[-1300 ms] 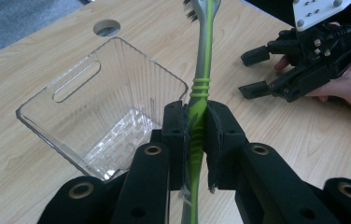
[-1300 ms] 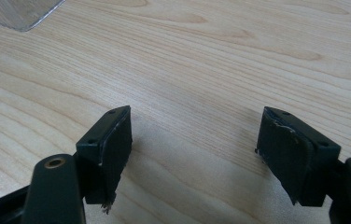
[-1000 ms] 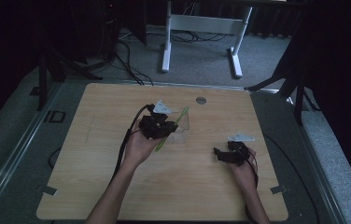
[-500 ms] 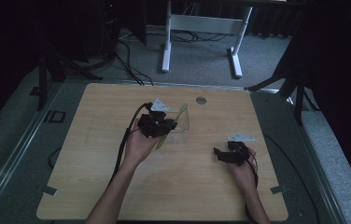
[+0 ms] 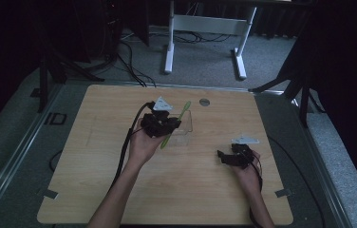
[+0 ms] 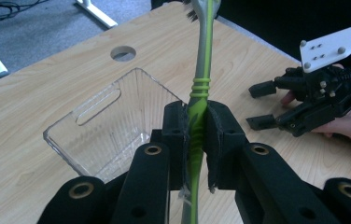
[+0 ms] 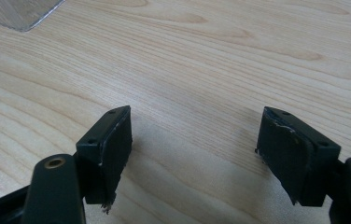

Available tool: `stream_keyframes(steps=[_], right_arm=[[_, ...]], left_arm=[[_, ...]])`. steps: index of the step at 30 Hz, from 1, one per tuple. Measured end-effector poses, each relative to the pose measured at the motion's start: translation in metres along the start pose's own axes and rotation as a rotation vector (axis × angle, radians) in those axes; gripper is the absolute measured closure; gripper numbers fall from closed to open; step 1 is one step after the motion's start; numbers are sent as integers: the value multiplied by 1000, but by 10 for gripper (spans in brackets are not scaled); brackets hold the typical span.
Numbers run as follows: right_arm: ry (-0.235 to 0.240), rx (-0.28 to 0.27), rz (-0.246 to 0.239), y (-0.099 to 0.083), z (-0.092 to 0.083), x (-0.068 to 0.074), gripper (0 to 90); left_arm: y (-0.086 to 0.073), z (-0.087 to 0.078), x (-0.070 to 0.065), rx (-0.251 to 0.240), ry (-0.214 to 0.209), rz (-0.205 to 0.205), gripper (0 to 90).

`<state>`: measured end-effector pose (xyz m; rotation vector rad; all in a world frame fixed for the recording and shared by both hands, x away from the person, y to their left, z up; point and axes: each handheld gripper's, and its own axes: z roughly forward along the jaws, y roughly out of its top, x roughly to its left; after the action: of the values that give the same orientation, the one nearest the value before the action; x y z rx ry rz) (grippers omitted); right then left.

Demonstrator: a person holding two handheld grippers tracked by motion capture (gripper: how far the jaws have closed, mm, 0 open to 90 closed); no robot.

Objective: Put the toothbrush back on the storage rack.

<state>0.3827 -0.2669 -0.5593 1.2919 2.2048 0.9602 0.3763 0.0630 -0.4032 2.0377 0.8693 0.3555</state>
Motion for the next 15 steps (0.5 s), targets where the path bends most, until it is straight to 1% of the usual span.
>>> stream_keyframes(steps=[2, 5, 10, 15], right_arm=[[0, 0, -1, 0, 0, 0, 263], [0, 0, -1, 0, 0, 0, 263], [0, 0, -1, 0, 0, 0, 263], [0, 0, 0, 0, 0, 0, 263]], left_arm=[[0, 0, 0, 0, 0, 0, 791], [0, 0, 0, -22, 1, 1, 790], [0, 1, -1, -40, 1, -2, 791], [0, 3, 0, -48, 1, -5, 791]])
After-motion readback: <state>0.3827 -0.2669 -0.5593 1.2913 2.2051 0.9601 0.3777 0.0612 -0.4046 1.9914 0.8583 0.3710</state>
